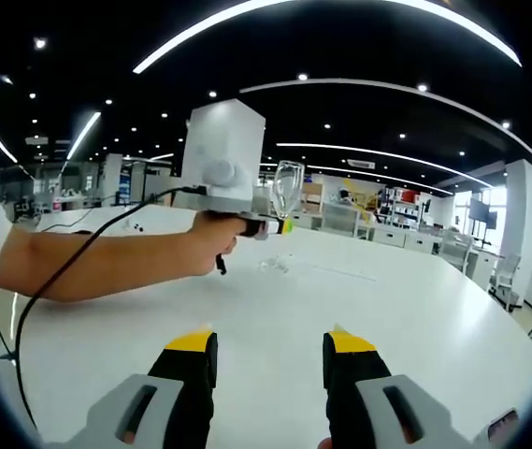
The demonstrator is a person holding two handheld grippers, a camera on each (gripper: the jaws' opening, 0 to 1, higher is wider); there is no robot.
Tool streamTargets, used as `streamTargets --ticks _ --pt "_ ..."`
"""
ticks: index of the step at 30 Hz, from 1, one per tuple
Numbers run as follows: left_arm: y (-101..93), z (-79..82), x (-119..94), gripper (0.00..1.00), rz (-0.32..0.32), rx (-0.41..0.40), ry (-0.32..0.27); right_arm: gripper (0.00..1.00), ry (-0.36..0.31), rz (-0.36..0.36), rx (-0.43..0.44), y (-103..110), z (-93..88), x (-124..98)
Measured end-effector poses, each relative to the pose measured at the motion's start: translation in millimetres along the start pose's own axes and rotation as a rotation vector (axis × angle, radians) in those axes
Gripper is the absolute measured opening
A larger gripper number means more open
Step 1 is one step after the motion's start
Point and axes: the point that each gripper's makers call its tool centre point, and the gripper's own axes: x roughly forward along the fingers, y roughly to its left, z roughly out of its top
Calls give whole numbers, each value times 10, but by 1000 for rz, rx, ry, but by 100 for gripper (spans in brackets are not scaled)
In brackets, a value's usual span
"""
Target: Stand the stemmed glass upright on the table place it in front of you
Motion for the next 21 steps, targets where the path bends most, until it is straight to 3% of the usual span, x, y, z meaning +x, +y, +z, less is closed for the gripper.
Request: streamTargets --ticks 21 --pt "100 -39 70 10 22 2 5 48 -2 0 -1 0 12 -8"
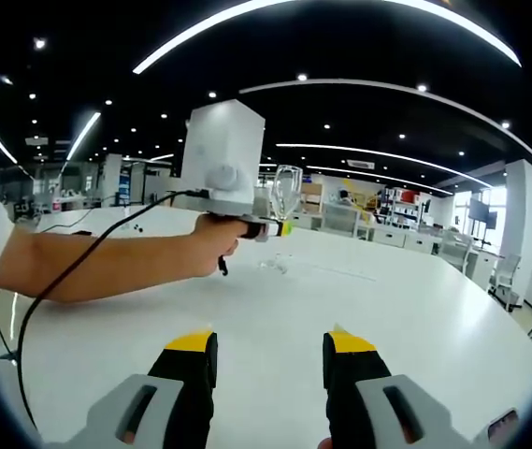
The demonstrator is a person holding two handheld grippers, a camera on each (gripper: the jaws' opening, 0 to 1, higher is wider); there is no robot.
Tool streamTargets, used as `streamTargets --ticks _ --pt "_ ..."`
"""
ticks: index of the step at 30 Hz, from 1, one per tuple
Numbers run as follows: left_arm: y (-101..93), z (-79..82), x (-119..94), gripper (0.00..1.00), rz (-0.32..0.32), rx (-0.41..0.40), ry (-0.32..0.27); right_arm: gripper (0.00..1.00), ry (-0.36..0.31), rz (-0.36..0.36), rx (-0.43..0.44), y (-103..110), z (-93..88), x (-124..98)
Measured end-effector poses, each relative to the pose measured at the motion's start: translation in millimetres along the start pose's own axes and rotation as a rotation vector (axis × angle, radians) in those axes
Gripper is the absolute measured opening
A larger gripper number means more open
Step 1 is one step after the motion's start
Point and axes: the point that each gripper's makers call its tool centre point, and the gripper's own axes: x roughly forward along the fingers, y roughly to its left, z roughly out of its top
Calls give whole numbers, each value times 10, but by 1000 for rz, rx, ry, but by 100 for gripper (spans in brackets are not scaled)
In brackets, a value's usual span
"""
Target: Stand the stemmed glass upright on the table place it in front of you
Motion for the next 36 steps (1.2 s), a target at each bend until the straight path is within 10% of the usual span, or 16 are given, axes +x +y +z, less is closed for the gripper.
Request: streamTargets --ticks 36 --pt "72 -12 -8 11 -2 31 -17 48 0 -5 -2 0 6 2"
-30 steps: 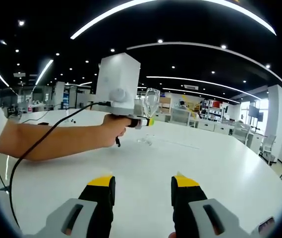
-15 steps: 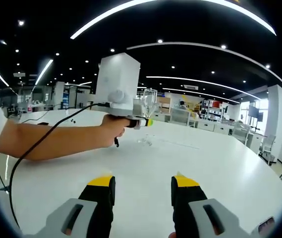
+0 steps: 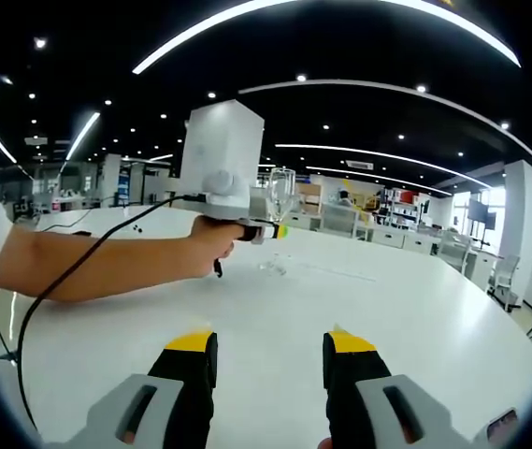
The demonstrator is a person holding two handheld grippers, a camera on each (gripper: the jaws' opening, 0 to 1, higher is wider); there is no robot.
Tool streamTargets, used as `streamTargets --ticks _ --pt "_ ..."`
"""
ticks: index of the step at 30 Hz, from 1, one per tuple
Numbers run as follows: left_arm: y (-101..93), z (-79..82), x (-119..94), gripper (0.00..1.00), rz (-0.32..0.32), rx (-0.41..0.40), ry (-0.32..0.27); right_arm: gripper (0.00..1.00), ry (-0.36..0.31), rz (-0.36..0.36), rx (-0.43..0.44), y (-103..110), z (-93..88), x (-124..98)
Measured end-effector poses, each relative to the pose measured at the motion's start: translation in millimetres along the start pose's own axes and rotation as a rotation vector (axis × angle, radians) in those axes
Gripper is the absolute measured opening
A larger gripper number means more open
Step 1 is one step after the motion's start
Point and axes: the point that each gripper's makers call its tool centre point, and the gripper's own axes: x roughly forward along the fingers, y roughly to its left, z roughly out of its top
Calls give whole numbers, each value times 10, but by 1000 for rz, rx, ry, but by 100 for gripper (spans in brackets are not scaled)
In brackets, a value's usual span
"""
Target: Stand the stemmed glass upright on the table place it in front of you
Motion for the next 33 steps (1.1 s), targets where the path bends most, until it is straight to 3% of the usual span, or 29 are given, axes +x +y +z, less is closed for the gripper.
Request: streamTargets --ticks 7,11,33 --pt "1 111 -49 19 -11 23 -32 48 0 -1 0 3 2 0" --pt "-7 83 -77 20 -12 46 -13 48 3 -2 -2 2 -3 1" --pt "8 -157 -216 33 -53 -28 62 48 2 -5 1 -10 -14 4"
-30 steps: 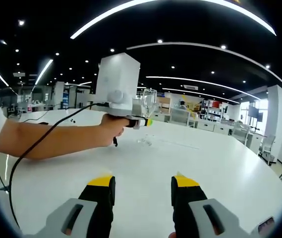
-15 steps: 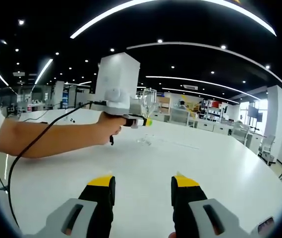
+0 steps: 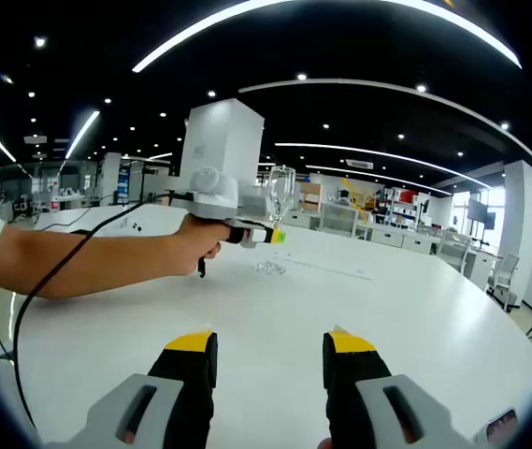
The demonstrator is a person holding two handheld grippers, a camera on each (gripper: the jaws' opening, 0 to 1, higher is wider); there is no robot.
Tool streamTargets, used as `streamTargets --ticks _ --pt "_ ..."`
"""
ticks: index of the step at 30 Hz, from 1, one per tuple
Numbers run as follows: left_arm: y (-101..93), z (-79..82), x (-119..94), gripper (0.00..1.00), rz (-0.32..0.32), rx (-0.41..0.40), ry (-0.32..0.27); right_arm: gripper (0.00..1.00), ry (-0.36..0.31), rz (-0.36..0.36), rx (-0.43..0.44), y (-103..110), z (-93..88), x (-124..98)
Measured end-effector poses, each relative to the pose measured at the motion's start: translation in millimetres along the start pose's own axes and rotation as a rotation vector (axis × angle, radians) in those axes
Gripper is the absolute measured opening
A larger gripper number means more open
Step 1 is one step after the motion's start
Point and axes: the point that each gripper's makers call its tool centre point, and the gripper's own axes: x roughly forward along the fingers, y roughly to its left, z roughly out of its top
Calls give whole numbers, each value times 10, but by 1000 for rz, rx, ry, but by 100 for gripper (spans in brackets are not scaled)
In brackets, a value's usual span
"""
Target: Stand the stemmed glass upright on the table place it in front of you
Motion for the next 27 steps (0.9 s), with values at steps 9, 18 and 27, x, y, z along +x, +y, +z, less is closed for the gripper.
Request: streamTargets --ticks 9,18,27 --pt "39 4 -286 32 -3 -20 2 48 2 2 2 14 -13 5" --pt "74 54 -634 33 -8 18 -10 48 1 3 4 26 -14 -1" --pt "53 135 -870 34 -26 31 -11 48 -5 3 5 30 -10 -21"
